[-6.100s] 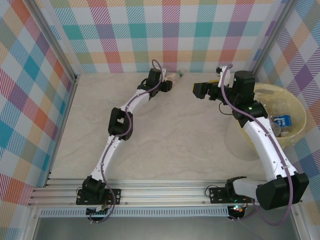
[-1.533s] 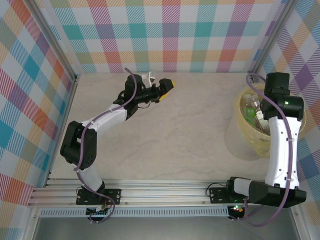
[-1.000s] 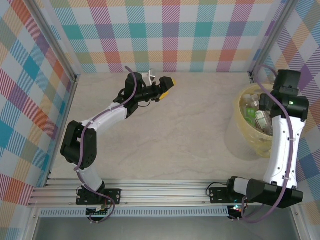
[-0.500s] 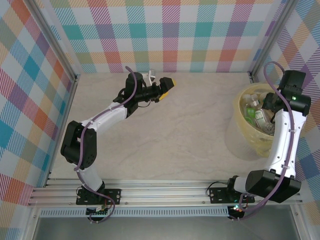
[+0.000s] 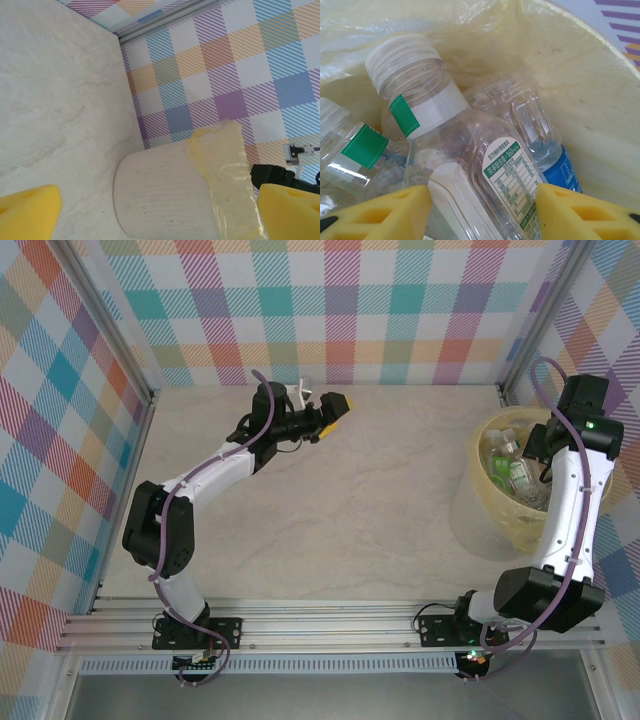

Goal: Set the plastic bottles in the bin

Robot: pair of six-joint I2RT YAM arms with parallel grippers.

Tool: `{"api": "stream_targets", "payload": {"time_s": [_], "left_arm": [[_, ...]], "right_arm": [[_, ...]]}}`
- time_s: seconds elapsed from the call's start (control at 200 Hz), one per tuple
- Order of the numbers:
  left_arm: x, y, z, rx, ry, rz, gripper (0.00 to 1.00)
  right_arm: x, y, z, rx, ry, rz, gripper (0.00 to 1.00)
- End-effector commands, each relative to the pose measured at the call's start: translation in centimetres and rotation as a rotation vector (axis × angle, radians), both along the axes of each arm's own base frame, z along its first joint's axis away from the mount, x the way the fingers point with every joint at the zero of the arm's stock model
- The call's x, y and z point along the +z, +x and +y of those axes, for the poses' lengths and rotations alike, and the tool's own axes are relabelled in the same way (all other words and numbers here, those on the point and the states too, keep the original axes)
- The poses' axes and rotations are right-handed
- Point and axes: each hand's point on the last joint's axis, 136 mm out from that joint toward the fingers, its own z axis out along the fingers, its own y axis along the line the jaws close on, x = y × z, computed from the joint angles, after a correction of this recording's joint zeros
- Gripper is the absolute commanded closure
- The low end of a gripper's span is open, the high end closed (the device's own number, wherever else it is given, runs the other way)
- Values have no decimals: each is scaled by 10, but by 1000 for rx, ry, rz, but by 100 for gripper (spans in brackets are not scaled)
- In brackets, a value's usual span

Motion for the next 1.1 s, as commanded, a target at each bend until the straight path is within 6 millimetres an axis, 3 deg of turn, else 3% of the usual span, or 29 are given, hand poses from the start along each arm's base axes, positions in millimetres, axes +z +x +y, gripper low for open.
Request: {"api": "stream_targets", "payload": {"time_s": [0.0, 0.18, 0.415, 0.485, 0.54, 0.69, 0.83, 0.985, 1.095], "left_arm": [[13, -3, -3, -14, 15, -46, 0], [25, -8, 7, 17, 53, -103, 0], [35, -17, 34, 100, 150, -166, 0], [36, -20, 48, 156, 189, -185, 0], [37, -21, 62, 217, 227, -199, 0], [33, -29, 113, 412, 389, -196, 0], [22, -45, 179, 632, 628, -161, 0], [23, -70, 257, 922, 830, -140, 0], [19, -82, 291, 1035, 939, -145, 0]], "right_arm": [[-7, -17, 15, 9, 85, 76, 37], [58, 1, 39, 110, 106, -242, 34], [98, 12, 70, 230, 141, -501, 30], [110, 21, 95, 347, 213, -608, 29], [120, 26, 126, 486, 312, -700, 25], [139, 29, 185, 744, 524, -902, 18], [129, 35, 224, 887, 584, -891, 12], [94, 45, 265, 999, 593, -805, 5], [63, 59, 279, 990, 624, -736, 0]]}}
